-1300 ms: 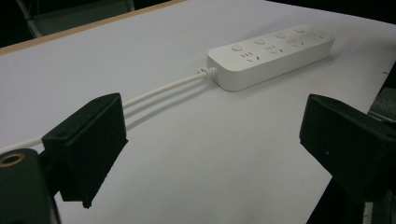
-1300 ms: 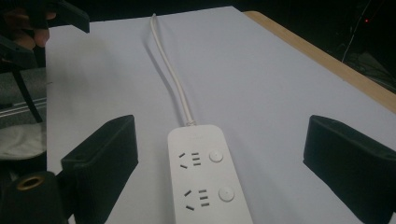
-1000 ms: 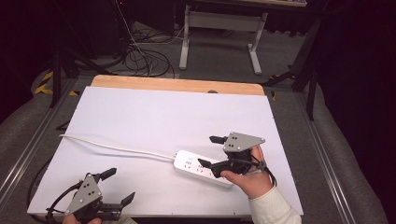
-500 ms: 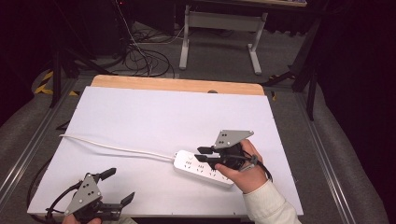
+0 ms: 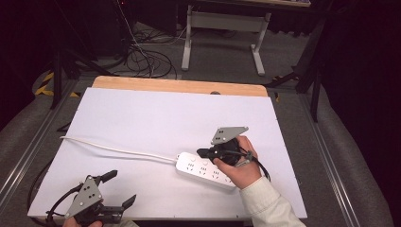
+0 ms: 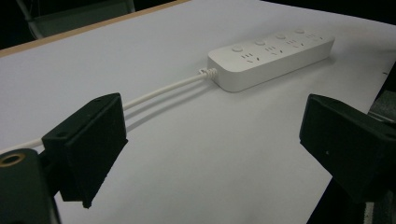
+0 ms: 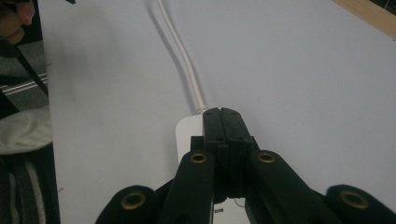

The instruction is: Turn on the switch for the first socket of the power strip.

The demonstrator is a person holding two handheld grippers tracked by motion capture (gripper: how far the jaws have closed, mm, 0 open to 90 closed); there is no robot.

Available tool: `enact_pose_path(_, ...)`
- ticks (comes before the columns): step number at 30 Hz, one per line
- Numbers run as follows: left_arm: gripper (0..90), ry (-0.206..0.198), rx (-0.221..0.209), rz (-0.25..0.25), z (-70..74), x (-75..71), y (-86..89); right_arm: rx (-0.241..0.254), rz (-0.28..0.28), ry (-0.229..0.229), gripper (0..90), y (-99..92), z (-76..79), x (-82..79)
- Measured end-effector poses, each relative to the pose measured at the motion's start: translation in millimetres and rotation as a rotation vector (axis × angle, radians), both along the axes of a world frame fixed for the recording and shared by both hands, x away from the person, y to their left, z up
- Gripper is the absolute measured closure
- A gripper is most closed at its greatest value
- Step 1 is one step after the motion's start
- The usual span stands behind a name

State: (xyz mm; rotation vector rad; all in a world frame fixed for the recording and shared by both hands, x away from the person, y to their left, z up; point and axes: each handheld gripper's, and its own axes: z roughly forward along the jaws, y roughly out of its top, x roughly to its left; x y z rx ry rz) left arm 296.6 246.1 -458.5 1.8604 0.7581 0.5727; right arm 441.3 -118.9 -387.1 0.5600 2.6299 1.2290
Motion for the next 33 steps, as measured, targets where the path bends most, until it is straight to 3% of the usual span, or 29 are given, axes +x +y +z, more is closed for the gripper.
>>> enact_pose_path(16, 7.9, 0.0, 0.0, 0.0, 0.1, -0.3, 0.3, -0.073, -0.017, 0.074, 90.0, 21.3, -27.2, 22.0)
enact_pose_path(33, 7.9, 0.002, 0.002, 0.0, 0.0, -0.2, 0.4, -0.161, -0.029, 0.064, 90.0, 34.0, -52.4, 30.2)
